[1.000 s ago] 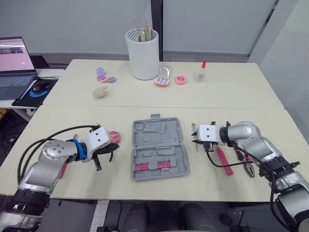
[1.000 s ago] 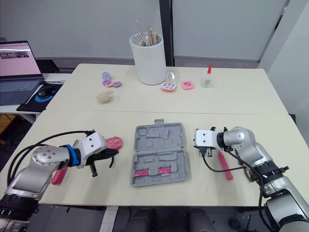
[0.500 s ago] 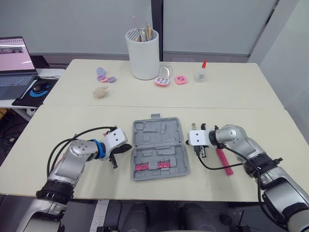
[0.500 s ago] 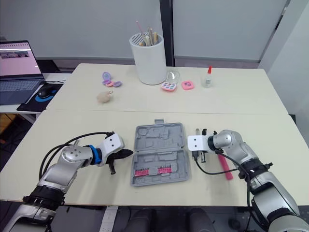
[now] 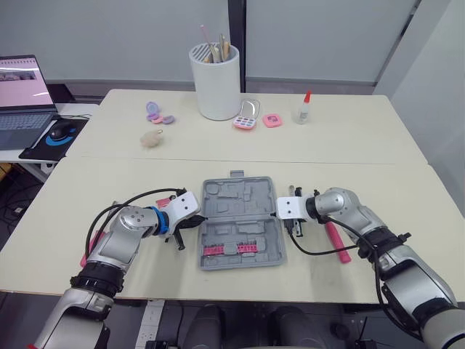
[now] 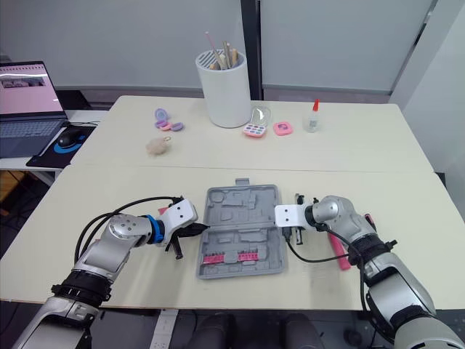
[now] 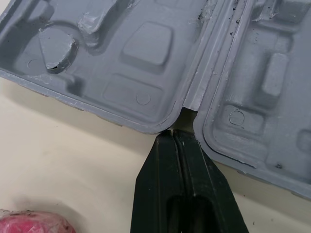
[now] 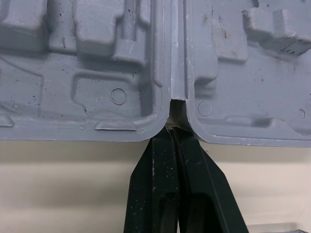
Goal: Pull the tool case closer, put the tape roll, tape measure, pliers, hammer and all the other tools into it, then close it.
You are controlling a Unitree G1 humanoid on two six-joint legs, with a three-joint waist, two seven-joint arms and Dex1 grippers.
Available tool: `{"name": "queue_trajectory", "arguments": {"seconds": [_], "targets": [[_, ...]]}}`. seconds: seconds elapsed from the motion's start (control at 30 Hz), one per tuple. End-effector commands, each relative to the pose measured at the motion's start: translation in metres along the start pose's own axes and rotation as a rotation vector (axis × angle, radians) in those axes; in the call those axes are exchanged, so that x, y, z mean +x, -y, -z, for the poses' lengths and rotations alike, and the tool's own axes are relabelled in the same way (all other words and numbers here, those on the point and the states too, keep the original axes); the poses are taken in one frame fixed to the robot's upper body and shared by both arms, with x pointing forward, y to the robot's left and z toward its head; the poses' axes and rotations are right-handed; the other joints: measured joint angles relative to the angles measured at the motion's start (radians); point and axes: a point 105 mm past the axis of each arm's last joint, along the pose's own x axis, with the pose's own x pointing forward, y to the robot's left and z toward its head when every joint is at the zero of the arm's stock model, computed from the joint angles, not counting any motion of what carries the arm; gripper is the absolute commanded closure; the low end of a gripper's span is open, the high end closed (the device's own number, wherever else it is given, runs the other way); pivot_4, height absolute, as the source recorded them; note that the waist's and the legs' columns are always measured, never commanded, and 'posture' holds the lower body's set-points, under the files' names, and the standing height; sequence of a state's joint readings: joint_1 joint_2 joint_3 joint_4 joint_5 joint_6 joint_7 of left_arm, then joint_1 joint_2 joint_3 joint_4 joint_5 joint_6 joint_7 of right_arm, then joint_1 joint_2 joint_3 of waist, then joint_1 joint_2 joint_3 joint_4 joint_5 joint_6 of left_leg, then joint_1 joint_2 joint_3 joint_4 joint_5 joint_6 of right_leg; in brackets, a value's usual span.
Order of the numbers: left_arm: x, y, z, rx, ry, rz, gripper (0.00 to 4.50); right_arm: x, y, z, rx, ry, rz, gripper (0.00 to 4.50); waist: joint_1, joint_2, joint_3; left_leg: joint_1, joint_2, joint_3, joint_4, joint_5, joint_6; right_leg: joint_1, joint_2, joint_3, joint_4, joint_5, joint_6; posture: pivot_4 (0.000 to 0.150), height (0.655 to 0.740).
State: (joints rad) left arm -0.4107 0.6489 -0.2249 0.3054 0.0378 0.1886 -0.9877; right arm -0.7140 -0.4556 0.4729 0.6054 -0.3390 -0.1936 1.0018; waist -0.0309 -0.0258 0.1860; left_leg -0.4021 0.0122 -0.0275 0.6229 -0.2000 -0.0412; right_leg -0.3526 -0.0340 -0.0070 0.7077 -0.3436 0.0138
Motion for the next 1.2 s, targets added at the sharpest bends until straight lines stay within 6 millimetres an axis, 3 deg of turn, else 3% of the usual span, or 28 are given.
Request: {"name": "queue_trajectory", "arguments": {"seconds": [0.03,0.5,1.2], "targets": [[0.01,0.007,-0.018,0.047,0.05,0.042,4.5,0.001,0.003,-0.019,-0.048,0.057,0.004,4.49,0.0,0.0,0.0,0.0,0.0,0.0,0.0,0.0,0.0,0.0,0.0,0.0,0.0,0.0,0.0,0.15,0.74],[0.019,0.035,-0.029,0.108,0.06,0.154,4.5,-0.014,-0.027,-0.027,0.024,0.092,-0.01,4.49,0.004,0.0,0.0,-0.001,-0.001,0.0,0.0,0.0,0.0,0.0,0.0,0.0,-0.001,0.0,0.0,0.15,0.74],[0.002,0.091,-0.001,0.034,-0.014,0.275,4.5,-0.018,-0.083,-0.041,0.113,0.126,-0.122,4.49,0.0,0.0,0.0,0.001,0.0,-0.002,-0.001,0.0,0.0,0.003,0.0,0.002,-0.003,-0.001,0.002,0.15,0.74]]}}
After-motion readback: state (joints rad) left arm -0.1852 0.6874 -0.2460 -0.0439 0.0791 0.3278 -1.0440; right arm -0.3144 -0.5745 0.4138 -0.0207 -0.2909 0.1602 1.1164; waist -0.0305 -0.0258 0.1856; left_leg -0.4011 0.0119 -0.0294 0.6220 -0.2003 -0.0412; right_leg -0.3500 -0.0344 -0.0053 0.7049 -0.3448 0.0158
